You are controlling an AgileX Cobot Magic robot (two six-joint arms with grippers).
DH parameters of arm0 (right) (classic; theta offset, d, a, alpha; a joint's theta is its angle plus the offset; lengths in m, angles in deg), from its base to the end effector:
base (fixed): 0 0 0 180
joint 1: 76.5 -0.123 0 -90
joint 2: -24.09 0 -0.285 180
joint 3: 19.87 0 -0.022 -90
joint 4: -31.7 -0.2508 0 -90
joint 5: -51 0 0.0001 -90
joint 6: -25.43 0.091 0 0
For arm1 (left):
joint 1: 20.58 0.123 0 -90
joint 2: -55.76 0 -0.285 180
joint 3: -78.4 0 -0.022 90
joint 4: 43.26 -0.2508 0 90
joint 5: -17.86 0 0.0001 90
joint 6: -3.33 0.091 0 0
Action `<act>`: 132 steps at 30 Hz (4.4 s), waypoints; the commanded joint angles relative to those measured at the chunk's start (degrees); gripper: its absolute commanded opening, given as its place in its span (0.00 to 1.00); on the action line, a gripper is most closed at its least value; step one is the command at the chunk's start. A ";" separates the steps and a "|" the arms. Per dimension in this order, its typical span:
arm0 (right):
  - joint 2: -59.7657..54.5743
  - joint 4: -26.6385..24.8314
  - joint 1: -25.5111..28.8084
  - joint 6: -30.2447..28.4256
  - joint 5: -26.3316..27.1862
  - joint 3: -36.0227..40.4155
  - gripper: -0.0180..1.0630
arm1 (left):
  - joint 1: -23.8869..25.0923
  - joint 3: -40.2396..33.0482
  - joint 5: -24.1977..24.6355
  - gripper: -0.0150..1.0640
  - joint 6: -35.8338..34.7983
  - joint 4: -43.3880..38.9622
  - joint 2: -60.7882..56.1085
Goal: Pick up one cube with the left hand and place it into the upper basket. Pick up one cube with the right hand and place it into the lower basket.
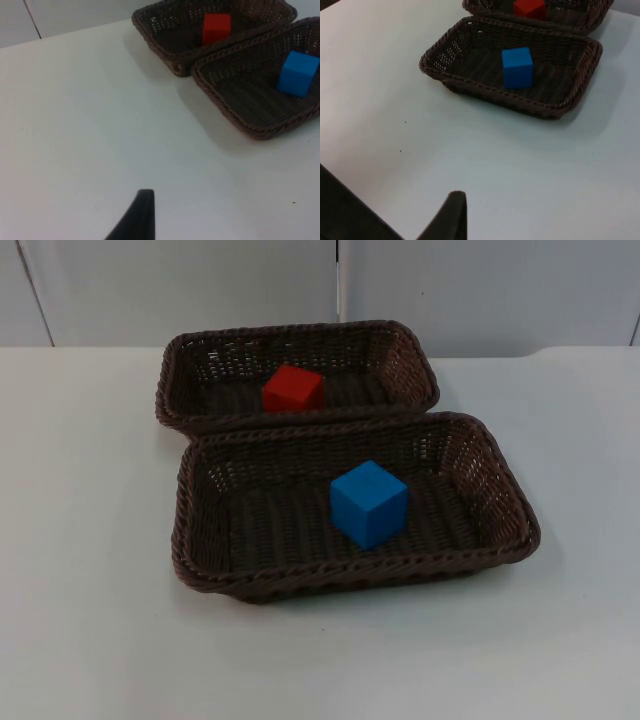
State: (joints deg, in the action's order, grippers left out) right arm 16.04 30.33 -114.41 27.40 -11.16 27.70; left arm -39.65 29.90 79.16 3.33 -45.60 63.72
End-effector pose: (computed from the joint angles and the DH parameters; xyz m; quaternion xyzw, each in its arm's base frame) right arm -0.0068 -0.0029 0.2802 -0.2648 0.8141 0.1874 0.4816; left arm -0.0036 0.0047 0.2770 0.1409 0.8442 -0.0655 0.5130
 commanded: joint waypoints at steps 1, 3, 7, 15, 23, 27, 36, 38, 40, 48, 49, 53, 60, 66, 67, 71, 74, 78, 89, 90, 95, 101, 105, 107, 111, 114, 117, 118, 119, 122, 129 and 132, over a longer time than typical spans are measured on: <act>0.26 0.19 -0.01 0.12 0.38 0.15 0.99 | -0.23 -0.36 0.25 0.93 0.00 0.46 -0.17; 0.26 0.19 -0.01 0.12 0.38 0.15 0.99 | -0.23 -0.36 0.25 0.93 0.00 0.46 -0.17; 0.26 0.06 1.25 0.12 0.38 0.15 0.99 | -0.23 -0.36 0.25 0.93 0.00 0.46 -0.17; 0.26 -0.35 11.32 0.12 0.48 0.15 0.99 | -0.23 -0.36 0.25 0.93 0.00 0.46 -0.17; 0.26 -0.35 21.69 0.12 0.48 0.15 0.99 | -0.23 -0.36 0.25 0.93 0.00 0.46 -0.17; 0.26 -0.35 25.48 0.12 0.48 0.15 0.99 | -0.23 -0.36 0.25 0.93 0.00 0.46 -0.17; 0.26 -0.35 30.32 0.12 0.48 0.15 0.99 | -0.23 -0.36 0.25 0.93 0.00 0.46 -0.17; 0.26 -0.35 30.70 0.12 0.48 0.15 0.99 | -0.23 -0.36 0.25 0.93 0.00 0.46 -0.17; 0.26 -0.35 31.50 0.12 0.48 0.15 0.99 | -0.23 -0.36 0.25 0.93 0.00 0.46 -0.17; 0.26 -0.35 33.45 0.12 0.48 0.15 0.99 | -0.23 -0.36 0.25 0.93 0.00 0.46 -0.17; 0.26 -0.35 33.45 0.12 0.48 0.15 0.99 | -0.23 -0.36 0.25 0.93 0.00 0.46 -0.17; 0.26 -0.23 33.44 0.12 0.48 0.15 0.99 | -0.23 -0.36 0.25 0.93 0.00 0.46 -0.17; 0.26 -0.23 33.44 0.12 0.48 0.15 0.99 | -0.23 -0.36 0.25 0.93 0.00 0.46 -0.17; 0.26 -0.23 33.44 0.12 0.48 0.15 0.99 | -0.23 -0.36 0.25 0.93 0.00 0.46 -0.17; 0.26 -0.23 33.44 0.12 0.48 0.15 0.99 | -0.23 -0.36 0.25 0.93 0.00 0.46 -0.17; 0.26 -0.23 33.44 0.12 0.48 0.15 0.99 | -0.23 -0.36 0.25 0.93 0.00 0.46 -0.17; 0.26 -0.23 33.44 0.12 0.48 0.15 0.99 | -0.23 -0.36 0.25 0.93 0.00 0.46 -0.17; 0.26 -0.23 33.44 0.12 0.48 0.15 0.99 | -0.23 -0.36 0.25 0.93 0.00 0.46 -0.17; 0.26 -0.34 33.44 0.12 0.48 0.15 0.99 | 1.06 -0.36 0.25 0.93 0.00 0.44 -0.17; 0.26 -0.34 33.44 0.12 0.48 0.15 0.99 | 2.11 -0.36 0.25 0.93 0.00 0.44 -0.17; 0.26 -0.34 33.44 0.12 0.48 0.15 0.99 | 7.30 -0.36 0.25 0.93 0.00 0.44 -0.17; 0.26 -0.34 33.44 0.12 0.48 0.15 0.99 | 14.10 -0.36 0.25 0.93 0.00 0.44 -0.17; 0.26 -0.34 33.44 0.12 0.48 0.15 0.99 | 17.69 -0.36 0.25 0.93 0.00 0.44 -0.17; 0.26 -0.34 33.44 0.12 0.48 0.15 0.99 | 20.03 -0.36 0.25 0.93 0.00 0.44 -0.17; 0.26 -0.34 33.44 0.12 0.48 0.15 0.99 | 22.04 -0.36 0.25 0.93 0.00 0.44 -0.17; 0.26 -0.34 33.44 0.12 0.48 0.15 0.99 | 22.45 -0.36 0.25 0.93 0.00 0.44 -0.17; 0.26 -0.34 33.44 0.12 0.48 0.15 0.99 | 22.45 -0.36 0.25 0.93 0.00 0.44 -0.17; 0.26 -0.34 33.44 0.12 0.48 0.15 0.99 | 22.45 -0.36 0.25 0.93 0.00 0.44 -0.17; 0.26 -0.34 33.44 0.12 0.48 0.15 0.99 | 22.45 -0.36 0.25 0.93 0.00 0.44 -0.17; 0.26 -0.34 33.44 0.12 0.48 0.15 0.99 | 22.45 -0.36 0.25 0.93 0.00 0.44 -0.17; 0.26 -0.34 33.44 0.12 0.48 0.15 0.99 | 22.45 -0.36 0.25 0.93 0.00 0.44 -0.17; 0.26 -0.34 33.44 0.12 0.48 0.15 0.99 | 22.47 -0.36 0.25 0.93 0.32 0.44 -0.17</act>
State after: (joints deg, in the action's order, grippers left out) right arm 16.04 30.20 -81.35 27.54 -11.06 27.70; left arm -17.46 29.90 79.25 3.33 -45.48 63.72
